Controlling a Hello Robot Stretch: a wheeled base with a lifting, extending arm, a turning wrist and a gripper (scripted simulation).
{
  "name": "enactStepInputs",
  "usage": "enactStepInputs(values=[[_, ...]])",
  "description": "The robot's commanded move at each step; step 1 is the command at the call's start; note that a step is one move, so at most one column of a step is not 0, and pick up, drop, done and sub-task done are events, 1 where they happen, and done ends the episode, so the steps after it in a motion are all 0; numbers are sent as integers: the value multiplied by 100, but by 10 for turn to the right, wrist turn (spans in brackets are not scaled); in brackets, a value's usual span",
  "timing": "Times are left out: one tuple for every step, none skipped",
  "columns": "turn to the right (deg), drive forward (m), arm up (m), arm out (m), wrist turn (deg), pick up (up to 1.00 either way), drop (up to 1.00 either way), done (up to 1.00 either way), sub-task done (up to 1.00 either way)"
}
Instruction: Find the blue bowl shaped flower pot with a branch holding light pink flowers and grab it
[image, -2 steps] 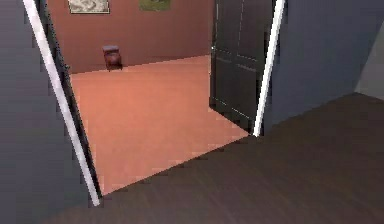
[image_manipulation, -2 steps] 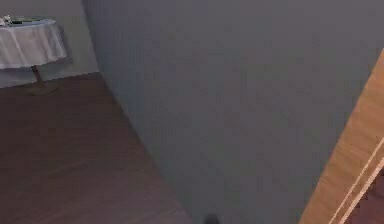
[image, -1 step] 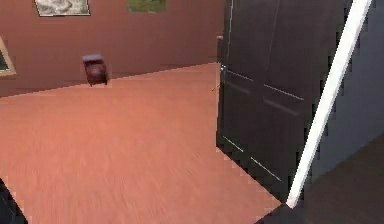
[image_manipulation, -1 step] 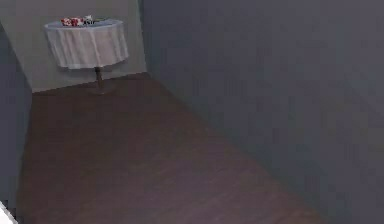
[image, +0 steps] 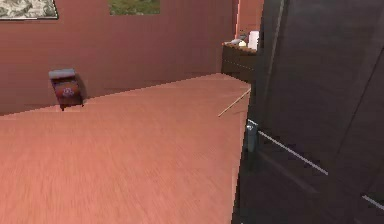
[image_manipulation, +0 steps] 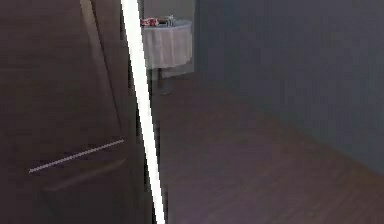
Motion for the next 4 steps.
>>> enactStepInputs(values=[[0,80,0,0,0,0,0,0,0],[90,0,0,0,0,0,0,0,0],[0,100,0,0,0,0,0,0,0],[30,0,0,0,0,0,0,0,0]])
